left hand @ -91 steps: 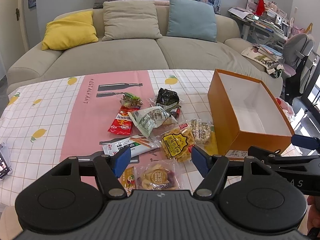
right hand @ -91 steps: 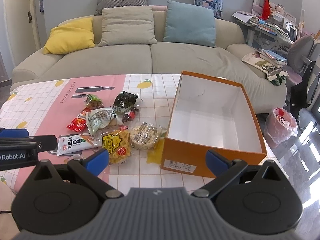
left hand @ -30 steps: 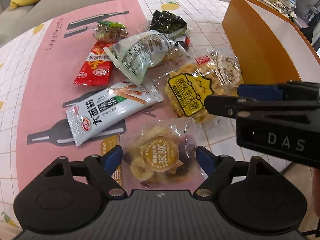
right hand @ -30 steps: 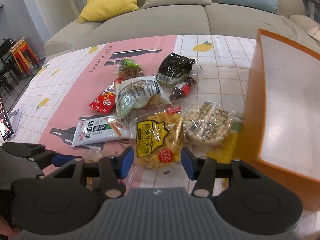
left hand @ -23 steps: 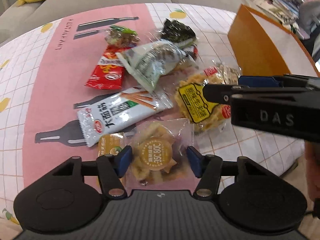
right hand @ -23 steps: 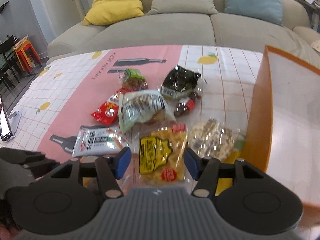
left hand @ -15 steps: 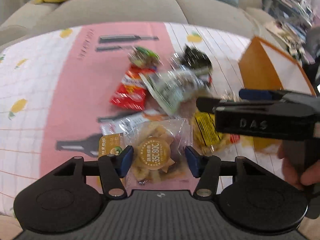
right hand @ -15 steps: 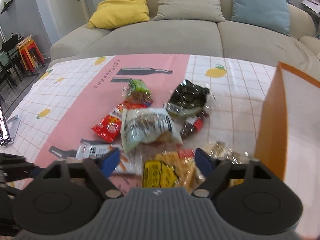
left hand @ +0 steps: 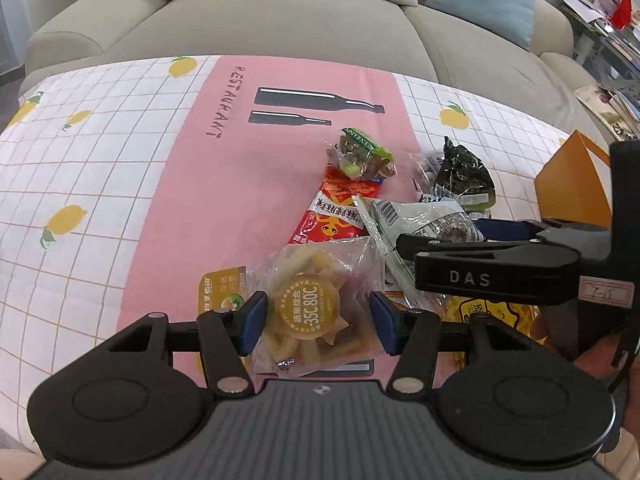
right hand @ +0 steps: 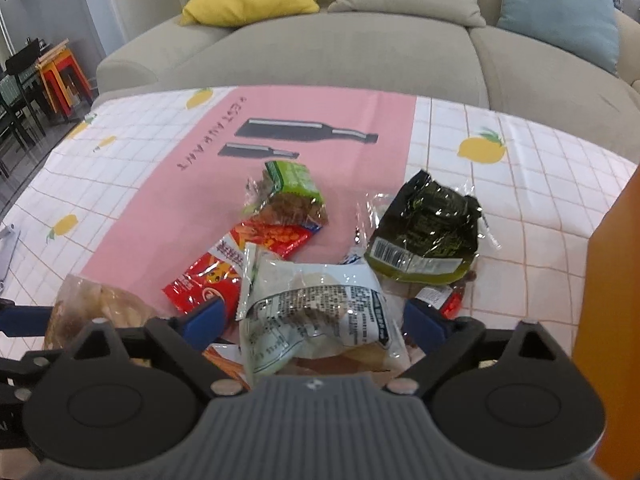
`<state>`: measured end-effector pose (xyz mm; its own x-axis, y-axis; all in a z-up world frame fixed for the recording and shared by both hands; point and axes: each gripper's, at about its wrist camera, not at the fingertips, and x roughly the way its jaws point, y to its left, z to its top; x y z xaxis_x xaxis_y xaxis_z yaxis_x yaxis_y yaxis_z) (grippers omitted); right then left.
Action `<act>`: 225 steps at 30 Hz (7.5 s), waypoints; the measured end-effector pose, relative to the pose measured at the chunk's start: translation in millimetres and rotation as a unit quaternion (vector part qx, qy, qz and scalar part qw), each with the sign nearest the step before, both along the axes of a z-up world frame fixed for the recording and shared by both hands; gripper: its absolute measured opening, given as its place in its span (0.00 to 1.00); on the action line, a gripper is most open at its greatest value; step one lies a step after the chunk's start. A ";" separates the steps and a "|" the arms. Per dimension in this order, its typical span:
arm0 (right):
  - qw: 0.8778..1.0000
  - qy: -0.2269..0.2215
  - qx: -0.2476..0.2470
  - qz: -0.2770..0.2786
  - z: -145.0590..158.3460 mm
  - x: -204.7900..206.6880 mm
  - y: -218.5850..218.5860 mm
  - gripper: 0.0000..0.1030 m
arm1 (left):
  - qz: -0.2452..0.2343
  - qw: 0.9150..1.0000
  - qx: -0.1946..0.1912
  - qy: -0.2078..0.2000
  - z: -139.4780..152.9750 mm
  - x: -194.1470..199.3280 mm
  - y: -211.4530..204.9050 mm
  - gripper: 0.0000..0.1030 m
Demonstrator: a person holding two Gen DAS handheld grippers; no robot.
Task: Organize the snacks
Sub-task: 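Grasp the white-green snack bag with the right tool while the left tool grasps the clear dried-fruit bag, then carry both bags over the orange box and open both tools to drop them, then withdraw both tools from the box back over the table, then grasp the yellow-labelled waffle pack with the left tool while the right tool grasps the clear rice-cracker pack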
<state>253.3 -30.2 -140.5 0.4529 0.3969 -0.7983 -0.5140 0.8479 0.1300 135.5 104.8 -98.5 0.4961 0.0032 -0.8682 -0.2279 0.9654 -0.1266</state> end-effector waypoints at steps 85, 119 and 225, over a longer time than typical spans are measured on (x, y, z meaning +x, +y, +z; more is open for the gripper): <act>0.975 0.084 -0.175 0.104 44.5 -22.8 -290.9 0.60 | -0.468 0.872 0.075 0.121 2.3 90.7 -338.3 0.60; 0.990 -0.020 -0.114 -0.083 119.6 -90.6 -279.5 0.92 | -0.327 0.944 0.007 -0.039 119.6 24.1 -221.5 0.83; 0.942 -0.052 -0.075 -0.324 -27.5 -45.5 -68.3 0.91 | 0.020 0.999 -0.050 -0.010 -17.3 16.3 -33.1 0.62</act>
<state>207.8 -98.4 -168.0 0.6396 -0.1029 -0.7618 0.1146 0.9927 -0.0379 151.8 71.7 -115.8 0.5145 -0.0620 -0.8553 -0.2628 0.9380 -0.2260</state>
